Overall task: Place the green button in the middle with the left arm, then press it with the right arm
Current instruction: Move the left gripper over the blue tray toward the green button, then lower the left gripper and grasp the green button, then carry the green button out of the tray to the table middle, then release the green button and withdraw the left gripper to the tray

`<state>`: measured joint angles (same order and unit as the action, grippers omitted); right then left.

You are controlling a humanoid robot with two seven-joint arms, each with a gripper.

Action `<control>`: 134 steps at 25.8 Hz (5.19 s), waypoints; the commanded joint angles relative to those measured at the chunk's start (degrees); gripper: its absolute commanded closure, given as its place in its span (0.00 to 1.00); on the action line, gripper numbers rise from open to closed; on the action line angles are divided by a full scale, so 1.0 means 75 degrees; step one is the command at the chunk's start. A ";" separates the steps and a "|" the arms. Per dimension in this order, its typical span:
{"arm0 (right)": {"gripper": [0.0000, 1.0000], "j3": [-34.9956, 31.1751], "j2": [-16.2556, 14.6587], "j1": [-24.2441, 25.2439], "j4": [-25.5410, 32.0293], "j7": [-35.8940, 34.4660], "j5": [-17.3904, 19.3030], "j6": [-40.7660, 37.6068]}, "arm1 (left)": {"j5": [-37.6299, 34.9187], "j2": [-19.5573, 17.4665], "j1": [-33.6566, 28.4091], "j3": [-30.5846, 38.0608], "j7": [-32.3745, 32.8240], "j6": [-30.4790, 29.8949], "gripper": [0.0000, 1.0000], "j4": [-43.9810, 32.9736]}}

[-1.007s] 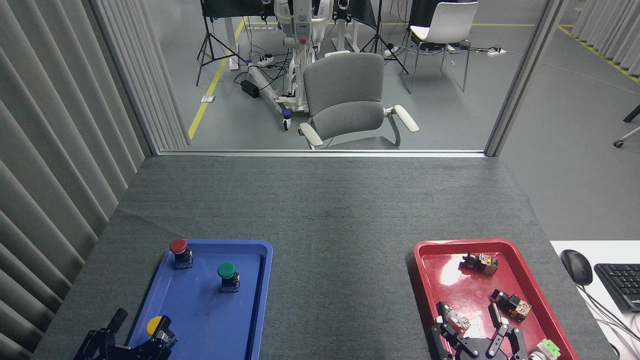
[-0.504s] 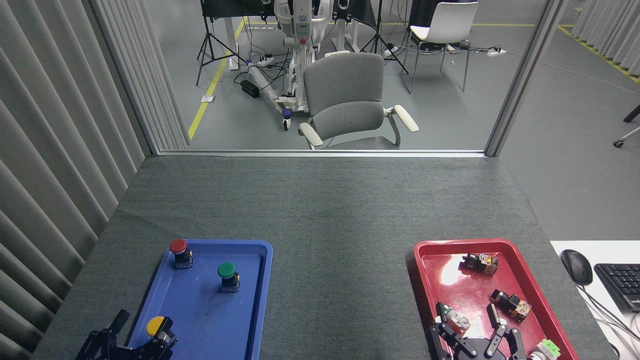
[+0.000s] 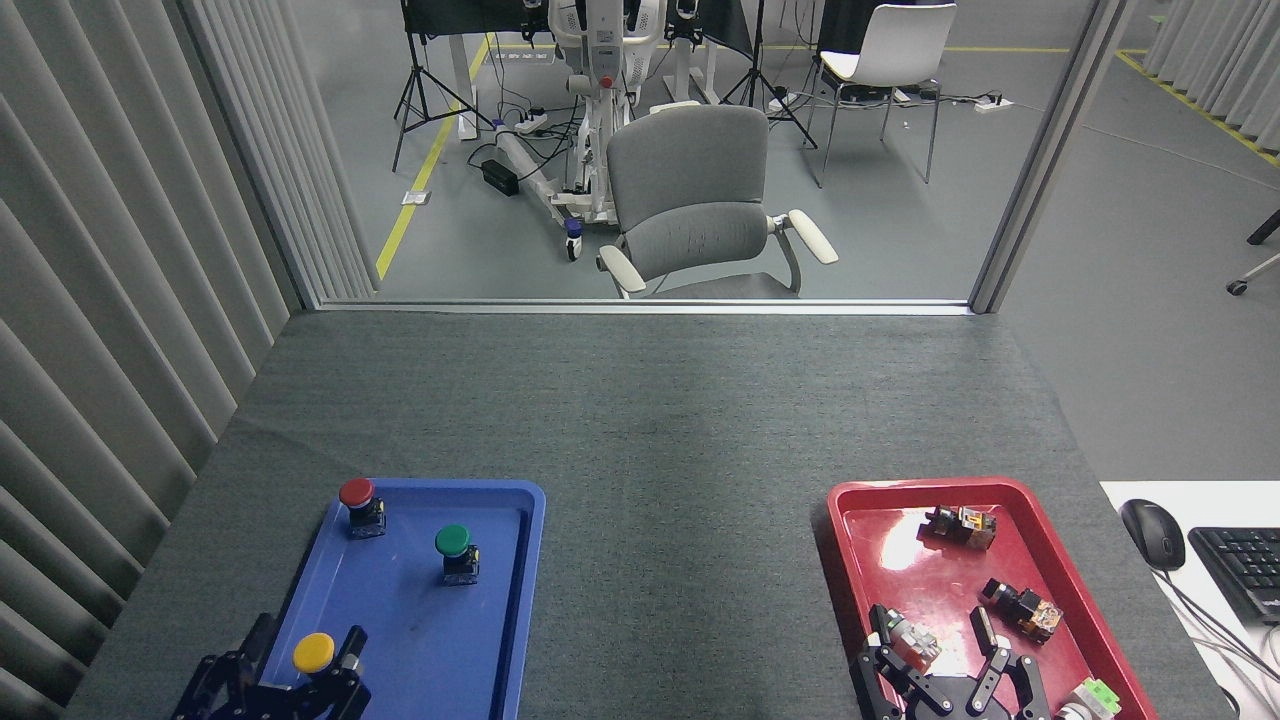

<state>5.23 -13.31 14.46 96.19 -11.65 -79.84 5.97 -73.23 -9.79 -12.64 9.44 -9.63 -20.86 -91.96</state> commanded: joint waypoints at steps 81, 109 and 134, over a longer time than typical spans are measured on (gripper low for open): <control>0.01 0.0159 0.0227 -0.0136 -0.0251 -0.0087 -0.0007 0.0072 | 0.1854 0.0157 0.4310 -0.5571 -0.1236 0.3179 0.85 0.4656; 0.01 0.0159 0.0110 -0.0089 -0.0169 -0.0017 -0.0019 0.0013 | 0.0741 0.1786 0.4837 -0.7868 -0.1236 0.1961 0.71 0.6460; 0.04 0.0920 0.0321 -0.0616 -0.0286 0.0018 -0.0031 -0.0022 | 0.0847 -0.0441 0.3443 -0.6404 -0.1260 0.1996 0.01 0.2570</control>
<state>10.74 -11.55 10.67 94.17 -11.69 -79.98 5.89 -66.94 -9.16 17.40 -44.00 -19.33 -5.41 -65.76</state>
